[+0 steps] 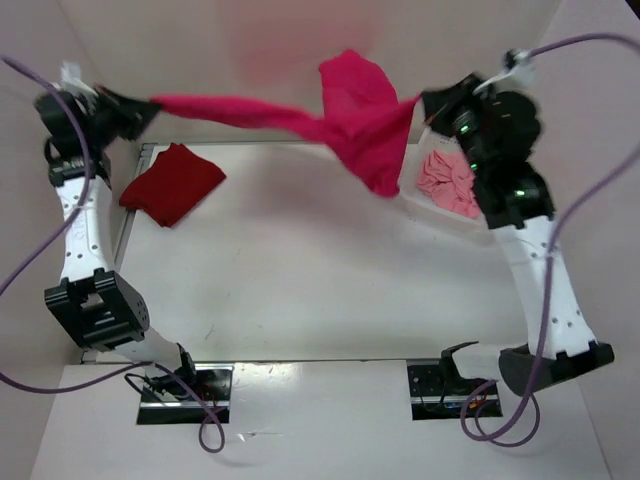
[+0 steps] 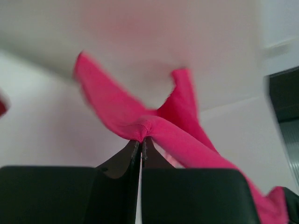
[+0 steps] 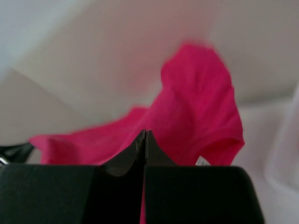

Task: Fold and stack the t-shirts
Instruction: Flatten out the tshirt

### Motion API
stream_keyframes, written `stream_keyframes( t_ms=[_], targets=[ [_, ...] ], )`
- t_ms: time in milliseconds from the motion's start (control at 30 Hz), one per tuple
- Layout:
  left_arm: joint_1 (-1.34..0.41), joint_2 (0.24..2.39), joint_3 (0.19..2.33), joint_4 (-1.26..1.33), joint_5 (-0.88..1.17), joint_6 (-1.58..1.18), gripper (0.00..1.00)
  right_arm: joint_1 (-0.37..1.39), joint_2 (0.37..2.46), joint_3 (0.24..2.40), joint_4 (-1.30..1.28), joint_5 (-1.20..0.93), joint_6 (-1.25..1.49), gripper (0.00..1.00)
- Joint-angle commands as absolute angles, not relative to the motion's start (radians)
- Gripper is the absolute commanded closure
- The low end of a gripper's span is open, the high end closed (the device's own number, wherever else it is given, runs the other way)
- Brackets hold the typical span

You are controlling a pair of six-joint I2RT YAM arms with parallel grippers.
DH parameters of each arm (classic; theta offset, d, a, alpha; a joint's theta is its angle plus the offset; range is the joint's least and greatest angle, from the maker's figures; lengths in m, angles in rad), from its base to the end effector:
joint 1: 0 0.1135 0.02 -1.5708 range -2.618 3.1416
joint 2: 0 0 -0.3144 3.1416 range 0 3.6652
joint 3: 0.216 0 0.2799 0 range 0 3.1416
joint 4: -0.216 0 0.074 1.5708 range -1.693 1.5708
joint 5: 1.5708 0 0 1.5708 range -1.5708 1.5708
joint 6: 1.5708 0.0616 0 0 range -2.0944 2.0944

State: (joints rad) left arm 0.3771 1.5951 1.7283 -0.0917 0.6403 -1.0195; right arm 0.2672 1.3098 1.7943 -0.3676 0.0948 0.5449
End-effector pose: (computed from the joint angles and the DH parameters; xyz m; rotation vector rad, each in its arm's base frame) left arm 0.3984 0.1182 0.5287 -0.5806 1.5170 -0.9882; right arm 0.2786 0.0702 0.6135 0.2830 1.4547 0.5927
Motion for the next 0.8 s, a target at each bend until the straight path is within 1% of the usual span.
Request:
stream_keyframes(
  t_ms=[0, 33, 100, 133, 233, 300, 400, 467, 533, 567, 600, 700, 767],
  targets=[
    [0.382, 1.537, 1.418, -0.061, 0.666, -0.893, 1.0, 0.261, 1.32, 1.458, -0.414, 0.011, 0.549, 1.0],
    [0.382, 1.523, 1.357, -0.061, 0.657, -0.844, 1.0, 0.261, 1.296, 1.307, -0.414, -0.006, 0.563, 1.0],
    [0.382, 1.49, 1.202, -0.086, 0.635, -0.798, 1.0, 0.261, 1.231, 1.173, -0.414, -0.046, 0.587, 1.0],
    [0.382, 1.48, 1.157, -0.086, 0.624, -0.76, 1.0, 0.261, 1.214, 1.064, -0.414, -0.055, 0.588, 1.0],
    [0.382, 1.451, 1.007, -0.126, 0.6, -0.688, 1.0, 0.261, 1.164, 0.919, -0.468, -0.086, 0.609, 1.0],
    [0.382, 1.44, 0.956, -0.178, 0.566, -0.643, 1.0, 0.261, 1.117, 0.856, -0.495, -0.138, 0.63, 1.0],
    [0.382, 1.381, 0.879, -0.236, 0.535, -0.578, 1.0, 0.261, 1.03, 0.831, -0.555, -0.181, 0.67, 1.0],
    [0.382, 1.332, 0.852, -0.293, 0.522, -0.539, 1.0, 0.261, 1.006, 0.831, -0.616, -0.199, 0.684, 1.0],
    [0.382, 1.304, 0.851, -0.346, 0.499, -0.505, 1.0, 0.271, 0.965, 0.831, -0.665, -0.215, 0.693, 1.0],
    [0.382, 1.28, 0.851, -0.409, 0.456, -0.471, 1.0, 0.281, 0.944, 0.831, -0.72, -0.227, 0.693, 1.0],
    [0.382, 1.269, 0.851, -0.437, 0.431, -0.46, 1.0, 0.281, 0.892, 0.831, -0.751, -0.227, 0.707, 1.0],
    [0.382, 1.221, 0.867, -0.509, 0.4, -0.469, 1.0, 0.302, 0.798, 0.804, -0.874, -0.264, 0.735, 1.0],
    [0.382, 1.198, 0.894, -0.577, 0.379, -0.469, 1.0, 0.348, 0.723, 0.847, -0.931, -0.245, 0.797, 1.0]
  ],
)
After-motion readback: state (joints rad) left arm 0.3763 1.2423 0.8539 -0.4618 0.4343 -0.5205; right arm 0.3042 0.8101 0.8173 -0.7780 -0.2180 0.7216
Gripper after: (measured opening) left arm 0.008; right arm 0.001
